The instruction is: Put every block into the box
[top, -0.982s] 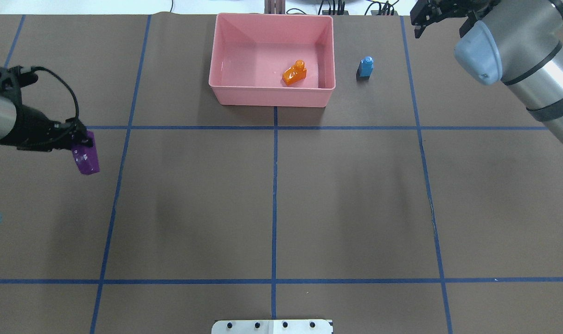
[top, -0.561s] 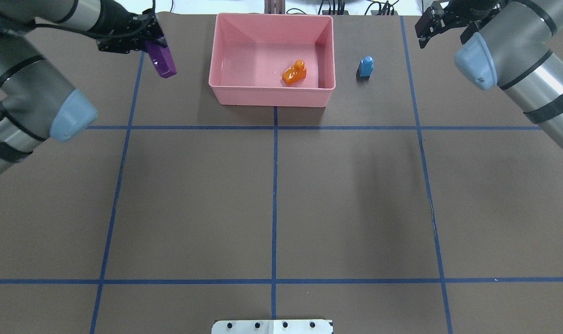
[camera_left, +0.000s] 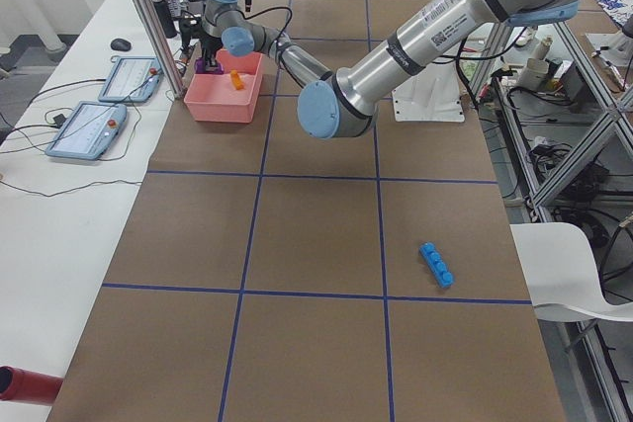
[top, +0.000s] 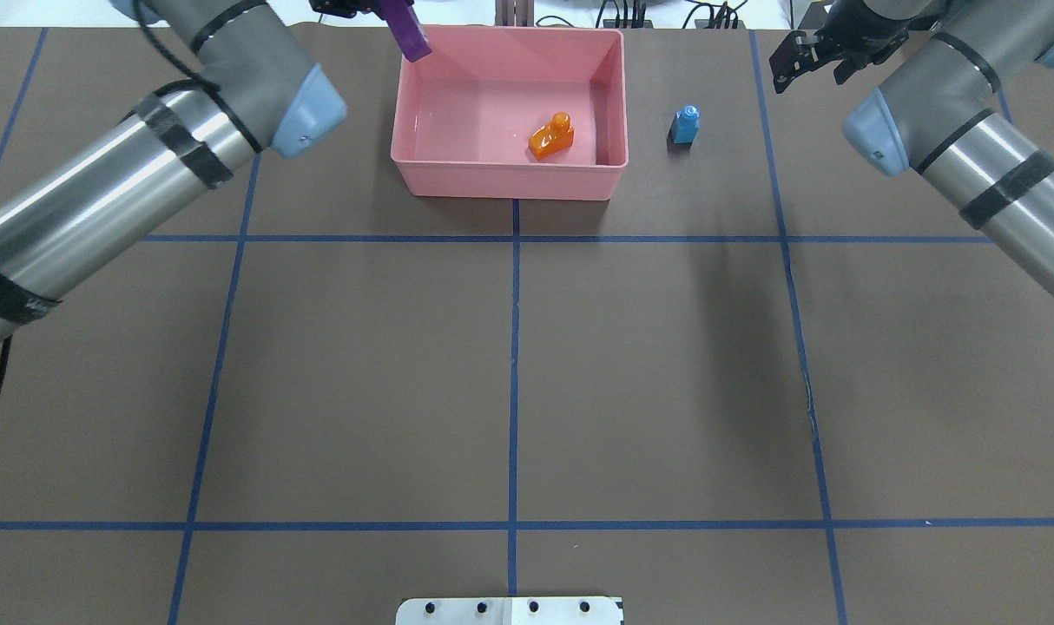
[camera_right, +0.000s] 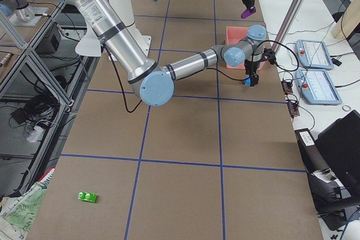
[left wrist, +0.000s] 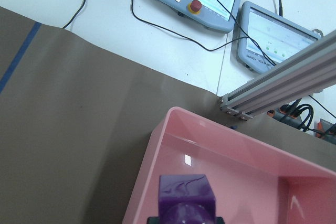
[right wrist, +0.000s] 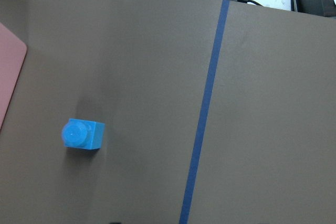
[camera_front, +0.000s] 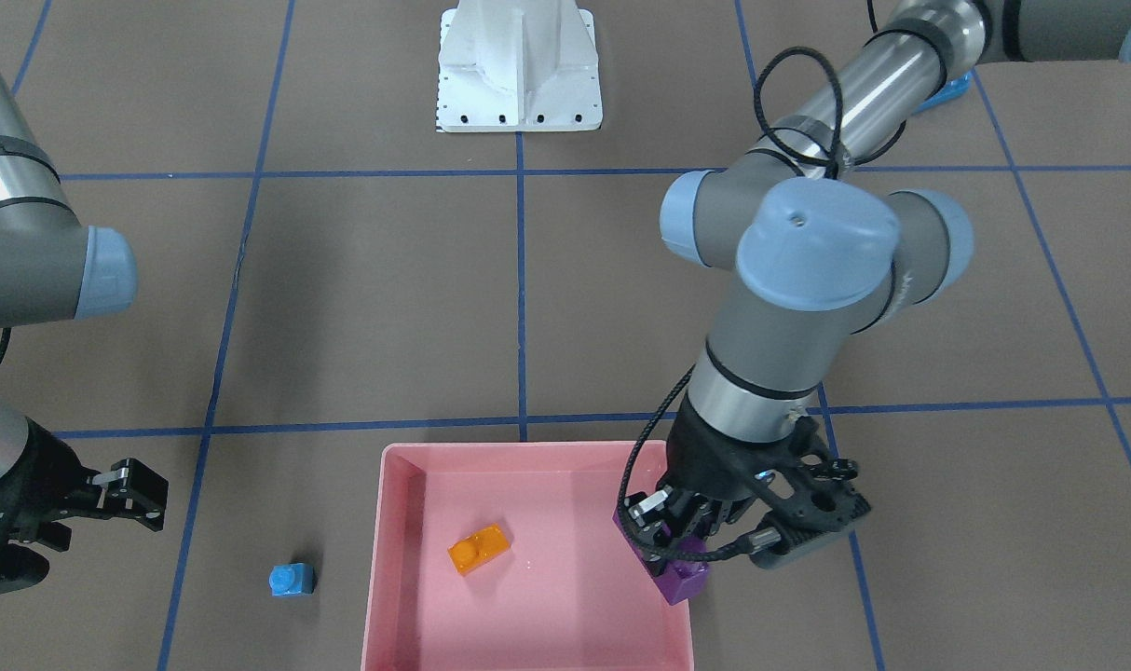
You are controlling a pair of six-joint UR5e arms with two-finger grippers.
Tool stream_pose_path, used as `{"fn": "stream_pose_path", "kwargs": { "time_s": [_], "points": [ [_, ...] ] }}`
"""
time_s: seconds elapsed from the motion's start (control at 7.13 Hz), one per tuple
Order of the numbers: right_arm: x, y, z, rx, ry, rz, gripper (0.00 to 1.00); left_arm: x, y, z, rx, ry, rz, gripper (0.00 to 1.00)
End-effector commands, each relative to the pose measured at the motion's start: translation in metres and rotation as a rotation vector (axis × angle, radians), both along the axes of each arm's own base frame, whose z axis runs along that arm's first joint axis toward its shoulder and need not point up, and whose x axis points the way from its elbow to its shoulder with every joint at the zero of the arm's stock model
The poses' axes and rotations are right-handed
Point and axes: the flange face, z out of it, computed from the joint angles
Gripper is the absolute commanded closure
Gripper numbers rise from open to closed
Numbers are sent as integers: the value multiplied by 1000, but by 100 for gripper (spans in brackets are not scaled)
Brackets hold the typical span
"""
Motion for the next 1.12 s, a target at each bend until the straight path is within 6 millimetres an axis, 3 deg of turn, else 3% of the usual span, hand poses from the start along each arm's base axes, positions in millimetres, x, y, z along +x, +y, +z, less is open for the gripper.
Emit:
{"fn": "stream_pose_path", "kwargs": {
  "time_s": [0.0,0.14,0.42,0.56,0.84,0.98],
  "points": [
    [-28,-15,-1,-53,3,14,2,44,9,-3,10,-51,-36,20],
    [-42,-19,-10,-69,3,23,2,61,20,1,10,-60,-11,0],
    [-61,-28,-24,-107,-13,54,1,50,24,-13,64,-61,57,0],
    [-77,-33,-28,-140,-30,85,1,20,29,16,58,-72,210,0],
    [-118,-33,-26,-140,-63,152,1,-77,64,120,199,-124,373,0],
    [-131,-31,-25,-142,-61,165,2,-94,71,142,208,-134,393,0]
  ]
}}
